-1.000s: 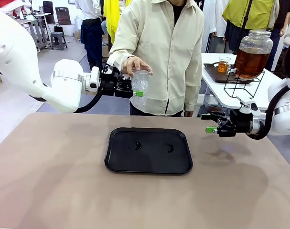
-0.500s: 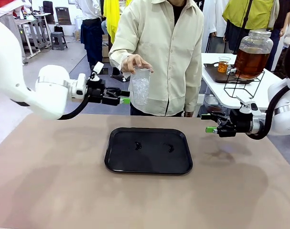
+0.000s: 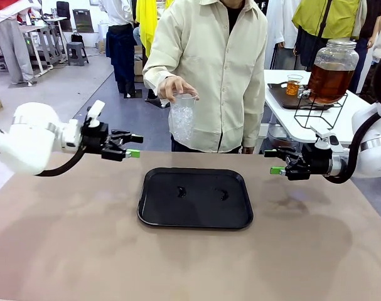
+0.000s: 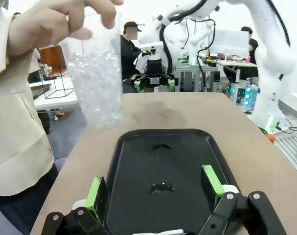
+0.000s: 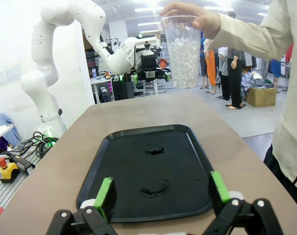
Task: Pour the drink into the iced cup.
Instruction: Open the gripper to release the iced cup you were holding.
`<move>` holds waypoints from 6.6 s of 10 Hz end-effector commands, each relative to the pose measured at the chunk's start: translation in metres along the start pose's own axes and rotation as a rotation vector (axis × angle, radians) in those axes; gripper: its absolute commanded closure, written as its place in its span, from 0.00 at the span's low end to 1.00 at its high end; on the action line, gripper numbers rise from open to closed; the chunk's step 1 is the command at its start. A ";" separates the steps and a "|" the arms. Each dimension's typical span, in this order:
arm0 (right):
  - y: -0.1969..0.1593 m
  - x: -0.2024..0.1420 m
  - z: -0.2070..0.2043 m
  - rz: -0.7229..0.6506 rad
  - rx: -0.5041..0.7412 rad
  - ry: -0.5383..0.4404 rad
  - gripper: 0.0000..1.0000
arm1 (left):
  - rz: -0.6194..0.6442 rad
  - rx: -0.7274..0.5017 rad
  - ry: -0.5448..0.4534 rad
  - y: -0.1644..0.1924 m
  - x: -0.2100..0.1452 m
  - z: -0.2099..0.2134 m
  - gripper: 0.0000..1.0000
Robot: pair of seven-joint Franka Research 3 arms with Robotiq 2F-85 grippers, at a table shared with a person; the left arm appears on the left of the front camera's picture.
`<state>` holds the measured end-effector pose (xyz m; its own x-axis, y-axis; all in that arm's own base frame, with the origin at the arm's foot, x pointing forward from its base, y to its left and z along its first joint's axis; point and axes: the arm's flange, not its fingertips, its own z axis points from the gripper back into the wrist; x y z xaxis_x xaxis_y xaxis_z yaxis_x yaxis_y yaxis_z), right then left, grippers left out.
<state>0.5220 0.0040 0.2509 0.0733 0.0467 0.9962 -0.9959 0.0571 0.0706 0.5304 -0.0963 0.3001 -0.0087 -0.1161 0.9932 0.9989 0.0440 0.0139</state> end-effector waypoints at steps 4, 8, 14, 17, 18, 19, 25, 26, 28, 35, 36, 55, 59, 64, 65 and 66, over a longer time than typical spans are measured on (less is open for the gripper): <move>0.000 0.003 0.000 0.006 0.001 0.000 0.00 | -0.006 -0.029 -0.013 -0.006 -0.015 0.020 0.00; 0.000 0.003 0.000 0.006 0.001 0.000 0.00 | -0.006 -0.029 -0.013 -0.006 -0.015 0.020 0.00; 0.000 0.003 0.000 0.006 0.001 0.000 0.00 | -0.006 -0.029 -0.013 -0.006 -0.015 0.020 0.00; 0.000 0.003 0.000 0.006 0.001 0.000 0.00 | -0.006 -0.029 -0.013 -0.006 -0.015 0.020 0.00; 0.000 0.003 0.000 0.006 0.001 0.000 0.00 | -0.006 -0.029 -0.013 -0.006 -0.015 0.020 0.00; 0.000 0.003 0.000 0.006 0.001 0.000 0.00 | -0.006 -0.029 -0.013 -0.006 -0.015 0.020 0.00; 0.000 0.003 0.000 0.006 0.001 0.000 0.00 | -0.006 -0.029 -0.013 -0.006 -0.015 0.020 0.00; 0.000 0.003 0.000 0.006 0.001 0.000 0.00 | -0.006 -0.029 -0.013 -0.006 -0.015 0.020 0.00; 0.000 0.003 0.000 0.006 0.001 0.000 0.00 | -0.006 -0.029 -0.013 -0.006 -0.015 0.020 0.00; 0.000 0.003 0.000 0.006 0.001 0.000 0.00 | -0.006 -0.029 -0.013 -0.006 -0.015 0.020 0.00; 0.000 0.003 0.000 0.006 0.001 0.000 0.00 | -0.006 -0.029 -0.013 -0.006 -0.015 0.020 0.00; 0.000 0.003 0.000 0.006 0.001 0.000 0.00 | -0.006 -0.029 -0.013 -0.006 -0.015 0.020 0.00; 0.000 0.003 0.000 0.006 0.001 0.000 0.00 | -0.006 -0.029 -0.013 -0.006 -0.015 0.020 0.00; 0.000 0.003 0.000 0.006 0.001 0.000 0.00 | -0.006 -0.029 -0.013 -0.006 -0.015 0.020 0.00; 0.000 0.003 0.000 0.006 0.001 0.000 0.00 | -0.006 -0.029 -0.013 -0.006 -0.015 0.020 0.00; 0.000 0.003 0.000 0.006 0.001 0.000 0.00 | -0.006 -0.029 -0.013 -0.006 -0.015 0.020 0.00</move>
<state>0.5220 0.0040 0.2509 0.0733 0.0467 0.9962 -0.9959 0.0572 0.0706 0.5239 -0.0735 0.2834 -0.0143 -0.1030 0.9946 0.9999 0.0046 0.0148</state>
